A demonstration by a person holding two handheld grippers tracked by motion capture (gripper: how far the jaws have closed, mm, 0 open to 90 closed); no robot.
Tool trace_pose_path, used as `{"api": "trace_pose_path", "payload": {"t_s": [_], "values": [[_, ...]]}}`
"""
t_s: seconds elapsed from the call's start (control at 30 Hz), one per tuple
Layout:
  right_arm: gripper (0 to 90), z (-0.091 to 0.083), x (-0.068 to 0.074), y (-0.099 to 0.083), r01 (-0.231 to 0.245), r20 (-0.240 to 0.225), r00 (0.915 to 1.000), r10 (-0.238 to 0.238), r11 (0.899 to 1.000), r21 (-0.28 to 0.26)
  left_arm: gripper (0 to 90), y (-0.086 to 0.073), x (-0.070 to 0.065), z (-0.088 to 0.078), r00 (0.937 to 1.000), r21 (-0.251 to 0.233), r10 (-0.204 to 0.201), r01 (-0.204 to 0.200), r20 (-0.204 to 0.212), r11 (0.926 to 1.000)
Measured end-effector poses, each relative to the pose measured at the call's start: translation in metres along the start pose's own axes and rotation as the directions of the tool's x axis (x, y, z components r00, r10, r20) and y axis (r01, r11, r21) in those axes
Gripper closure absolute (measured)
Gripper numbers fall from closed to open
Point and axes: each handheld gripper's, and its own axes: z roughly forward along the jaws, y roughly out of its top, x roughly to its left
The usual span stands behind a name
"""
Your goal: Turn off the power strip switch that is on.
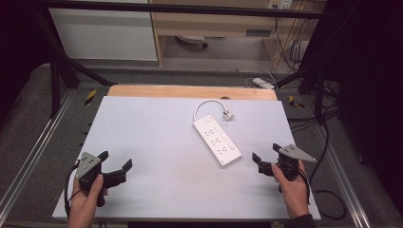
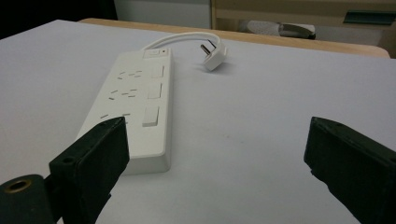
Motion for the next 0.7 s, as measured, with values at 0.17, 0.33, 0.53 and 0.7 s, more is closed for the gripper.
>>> {"api": "trace_pose_path", "payload": {"t_s": [0.17, 0.33, 0.53, 0.7], "values": [[5.3, -0.0019, -0.0008, 0.0012, -0.001, 0.009, 1.0000, 0.001, 1.000, -0.002, 5.5, -0.0007, 0.0006, 0.0010, 1.0000, 0.007, -0.002, 0.002, 0.002, 1.0000], [4.8, -0.0017, -0.0021, 0.0016, -0.012, 0.010, 0.9999, 0.012, 1.000, 0.003, 5.5, -0.0016, 0.0007, 0.0021, 1.0000, 0.010, -0.010, 0.010, 0.002, 0.9999], [4.0, -0.0025, -0.0014, 0.0027, -0.006, 0.011, 0.9999, 0.005, 1.000, 0.007, 5.5, -0.0021, 0.0004, 0.0033, 0.9999, 0.016, -0.012, 0.012, 0.006, 0.9998], [3.8, -0.0028, -0.0021, 0.0034, -0.011, 0.011, 0.9999, 0.011, 1.000, 0.009, 5.5, -0.0022, 0.0004, 0.0040, 0.9999, 0.022, -0.009, 0.009, 0.007, 0.9997]]}}
